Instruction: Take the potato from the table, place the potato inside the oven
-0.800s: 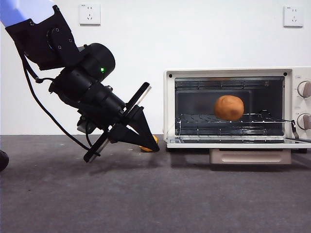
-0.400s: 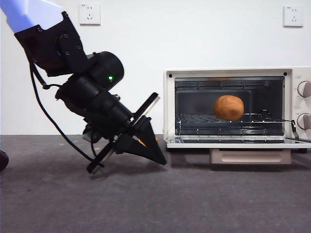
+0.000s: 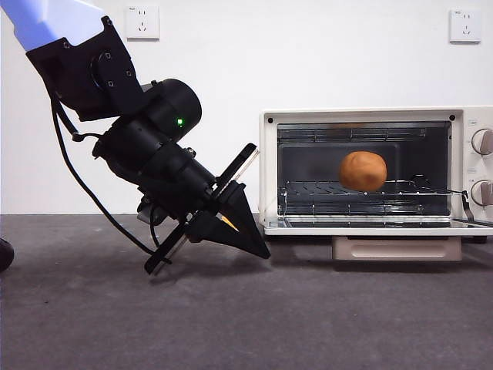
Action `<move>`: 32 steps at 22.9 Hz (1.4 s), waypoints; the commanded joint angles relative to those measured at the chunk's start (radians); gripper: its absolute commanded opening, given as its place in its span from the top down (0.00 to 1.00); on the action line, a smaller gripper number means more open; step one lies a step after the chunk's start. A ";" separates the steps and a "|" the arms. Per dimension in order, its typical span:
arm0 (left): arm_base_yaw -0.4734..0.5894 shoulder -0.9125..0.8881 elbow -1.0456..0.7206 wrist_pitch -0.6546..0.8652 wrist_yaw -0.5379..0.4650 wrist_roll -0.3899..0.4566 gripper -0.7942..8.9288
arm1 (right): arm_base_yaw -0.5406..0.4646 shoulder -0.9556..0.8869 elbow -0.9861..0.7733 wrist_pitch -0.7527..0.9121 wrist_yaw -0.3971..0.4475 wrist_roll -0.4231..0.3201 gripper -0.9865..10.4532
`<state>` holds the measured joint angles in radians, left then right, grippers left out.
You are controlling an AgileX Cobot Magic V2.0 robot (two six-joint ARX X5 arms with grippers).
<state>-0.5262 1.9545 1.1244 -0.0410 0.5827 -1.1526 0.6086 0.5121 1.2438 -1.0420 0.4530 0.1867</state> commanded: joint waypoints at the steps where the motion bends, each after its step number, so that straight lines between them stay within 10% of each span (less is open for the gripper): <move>1: -0.010 0.013 -0.001 0.032 0.001 -0.002 0.92 | 0.001 -0.002 0.005 0.002 -0.001 0.004 0.86; 32: -0.015 0.013 0.135 0.158 0.074 -0.110 0.92 | 0.001 -0.002 0.005 0.001 -0.008 0.023 0.86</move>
<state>-0.5331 1.9587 1.2469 0.0986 0.6308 -1.2690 0.6086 0.5125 1.2438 -1.0485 0.4450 0.1970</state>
